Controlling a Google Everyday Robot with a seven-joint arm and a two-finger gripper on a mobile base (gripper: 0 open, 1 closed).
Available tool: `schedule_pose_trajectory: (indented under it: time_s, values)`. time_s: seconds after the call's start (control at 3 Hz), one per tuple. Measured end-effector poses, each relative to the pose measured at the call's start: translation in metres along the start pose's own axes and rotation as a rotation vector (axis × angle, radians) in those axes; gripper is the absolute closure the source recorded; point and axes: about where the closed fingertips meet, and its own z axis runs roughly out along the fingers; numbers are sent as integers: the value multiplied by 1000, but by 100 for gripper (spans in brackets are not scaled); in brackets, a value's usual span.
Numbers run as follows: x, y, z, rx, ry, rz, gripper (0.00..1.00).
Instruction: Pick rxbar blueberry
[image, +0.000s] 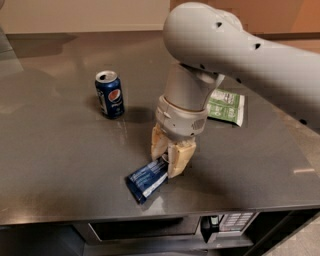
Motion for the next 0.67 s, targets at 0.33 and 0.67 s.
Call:
schedule_pose_trajectory:
  time_s: [0.33, 0.67]
  values:
    - [13, 2, -27, 18, -59, 80, 100]
    - [26, -4, -62, 45, -102, 150, 100]
